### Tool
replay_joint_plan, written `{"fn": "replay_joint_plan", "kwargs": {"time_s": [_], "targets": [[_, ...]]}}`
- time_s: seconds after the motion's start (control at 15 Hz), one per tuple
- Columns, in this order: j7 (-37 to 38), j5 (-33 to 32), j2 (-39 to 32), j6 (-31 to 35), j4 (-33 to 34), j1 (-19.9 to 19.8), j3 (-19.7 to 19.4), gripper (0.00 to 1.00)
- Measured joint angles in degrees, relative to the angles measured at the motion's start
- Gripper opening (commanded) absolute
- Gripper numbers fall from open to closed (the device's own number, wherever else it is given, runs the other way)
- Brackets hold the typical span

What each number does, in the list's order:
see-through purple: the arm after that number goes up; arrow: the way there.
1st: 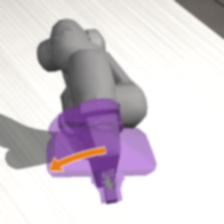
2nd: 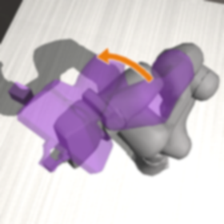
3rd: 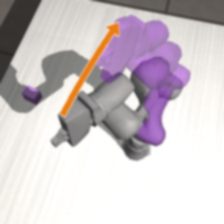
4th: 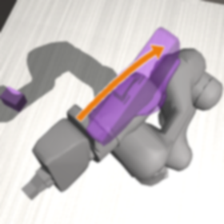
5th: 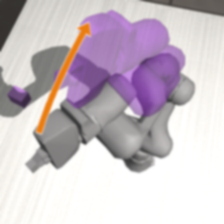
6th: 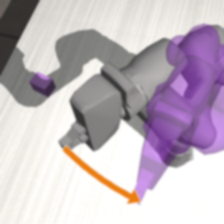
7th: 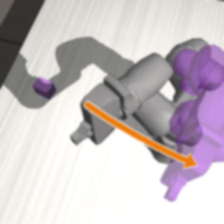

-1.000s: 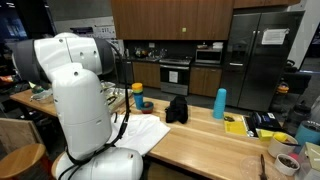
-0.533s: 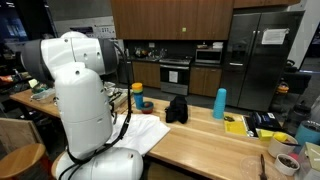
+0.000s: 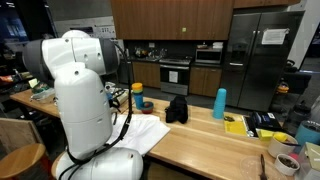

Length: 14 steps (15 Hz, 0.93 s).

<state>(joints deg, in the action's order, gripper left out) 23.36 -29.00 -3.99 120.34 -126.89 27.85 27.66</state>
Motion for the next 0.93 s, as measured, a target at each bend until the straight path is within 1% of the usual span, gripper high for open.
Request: {"fn": "replay_joint_plan", "kwargs": {"time_s": [0.27, 0.6, 0.73, 0.93], "targets": [[0.7, 2.3, 2.8, -0.4, -0.4, -1.1, -1.6, 1.00], [0.8, 9.5, 10.1, -0.2, -3.0, -4.9, -4.5, 1.00], [0.8, 10.3, 12.2, -0.1, -4.2, -5.6, -5.2, 1.00], [0.9, 10.4, 12.9, 0.1, -5.0, -5.4, -5.0, 1.00]]}}
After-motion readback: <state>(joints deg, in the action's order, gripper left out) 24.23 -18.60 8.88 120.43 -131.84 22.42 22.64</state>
